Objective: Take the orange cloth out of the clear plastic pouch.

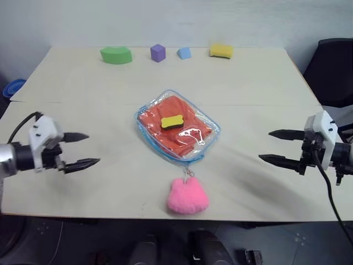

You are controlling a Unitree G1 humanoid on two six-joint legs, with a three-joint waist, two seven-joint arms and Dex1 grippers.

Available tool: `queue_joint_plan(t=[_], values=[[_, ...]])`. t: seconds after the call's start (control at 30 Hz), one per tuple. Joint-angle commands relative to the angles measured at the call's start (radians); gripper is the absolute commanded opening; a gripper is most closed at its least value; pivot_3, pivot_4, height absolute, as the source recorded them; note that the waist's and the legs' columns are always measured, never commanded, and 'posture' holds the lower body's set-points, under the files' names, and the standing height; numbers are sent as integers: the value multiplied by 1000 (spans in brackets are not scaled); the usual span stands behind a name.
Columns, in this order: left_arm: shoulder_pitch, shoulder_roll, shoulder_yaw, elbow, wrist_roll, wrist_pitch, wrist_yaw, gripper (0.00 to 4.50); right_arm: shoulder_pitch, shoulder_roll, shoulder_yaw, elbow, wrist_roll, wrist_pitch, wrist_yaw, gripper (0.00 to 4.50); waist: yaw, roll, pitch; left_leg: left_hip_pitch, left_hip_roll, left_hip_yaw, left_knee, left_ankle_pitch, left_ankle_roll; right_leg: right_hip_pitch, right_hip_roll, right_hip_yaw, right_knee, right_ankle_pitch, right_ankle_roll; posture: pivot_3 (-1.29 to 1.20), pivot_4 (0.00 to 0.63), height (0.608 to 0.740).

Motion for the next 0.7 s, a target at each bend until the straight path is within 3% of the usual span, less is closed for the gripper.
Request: queue_joint_plan(t=[0.03, 0.13, 0.33, 0.5, 0.7], values=[[-174, -60, -131, 56, 53, -26, -8, 4469, -6, 33, -32, -144, 59, 41, -69, 4500, 2, 0, 0, 0, 0, 0, 1, 0, 0, 0, 0, 0, 1, 0, 0, 0, 150, 740], [-420, -204, -292, 271, 170, -125, -16, 4469, -1, 75, -3, -295, 91, 90, -155, 4500, 5, 0, 0, -2, 0, 0, 5, 0, 0, 0, 1, 0, 2, 0, 0, 0, 150, 740], [-747, -430, -410, 777, 323, -376, 3, 4469, -2, 118, 34, -459, 126, 155, -272, 4500, 12, -2, 1, -6, 0, 1, 12, 0, 0, -2, 2, 0, 4, 1, 1, 0, 150, 740], [-877, -550, -442, 1069, 416, -508, 61, 4469, 47, 120, 5, -523, 144, 182, -328, 4500, 20, -2, 1, -6, -1, 1, 12, 0, 0, -3, 2, 0, 3, 1, 1, 0, 150, 740], [-933, -624, -453, 1213, 492, -563, 112, 4469, 85, 119, -17, -570, 163, 195, -385, 4500, 22, -3, 2, -6, -1, 1, 12, 0, 0, -3, 1, 0, 3, 1, 1, 0, 150, 740]])
